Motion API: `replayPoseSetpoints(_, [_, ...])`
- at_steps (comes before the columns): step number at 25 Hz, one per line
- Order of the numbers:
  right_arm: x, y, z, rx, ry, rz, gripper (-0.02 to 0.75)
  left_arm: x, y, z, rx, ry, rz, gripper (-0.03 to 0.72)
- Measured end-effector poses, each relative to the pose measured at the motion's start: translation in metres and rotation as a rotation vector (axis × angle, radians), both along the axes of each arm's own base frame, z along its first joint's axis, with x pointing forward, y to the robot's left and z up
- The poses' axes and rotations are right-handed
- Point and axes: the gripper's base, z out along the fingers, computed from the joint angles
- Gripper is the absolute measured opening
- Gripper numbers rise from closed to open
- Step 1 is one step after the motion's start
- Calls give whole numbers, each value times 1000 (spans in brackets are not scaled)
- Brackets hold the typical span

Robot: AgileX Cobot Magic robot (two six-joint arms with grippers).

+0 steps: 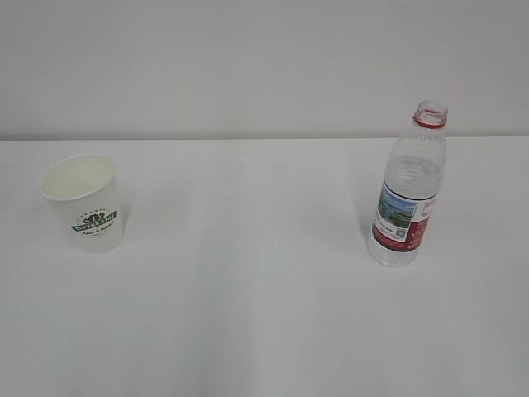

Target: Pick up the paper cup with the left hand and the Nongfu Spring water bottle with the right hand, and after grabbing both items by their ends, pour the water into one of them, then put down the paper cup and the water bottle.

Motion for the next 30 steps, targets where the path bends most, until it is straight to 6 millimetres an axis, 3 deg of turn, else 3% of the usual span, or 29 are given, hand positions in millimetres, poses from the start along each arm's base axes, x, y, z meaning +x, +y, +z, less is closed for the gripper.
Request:
replayPoseSetpoints(5, [-4,4,17,40,-93,29,552,1,0,5,-2,-47,-1,478])
replayPoseSetpoints(14, [-7,4,43,47,-151,35,551,9,-1,32,-4,-94,-2,477])
replayPoseSetpoints(25, [32,7,94,52,-242,44,551,50,0,77,38,-136,14,477])
replayPoseSetpoints(30, [58,9,105,53,-226,55,551,69,-2,87,43,-155,10,477])
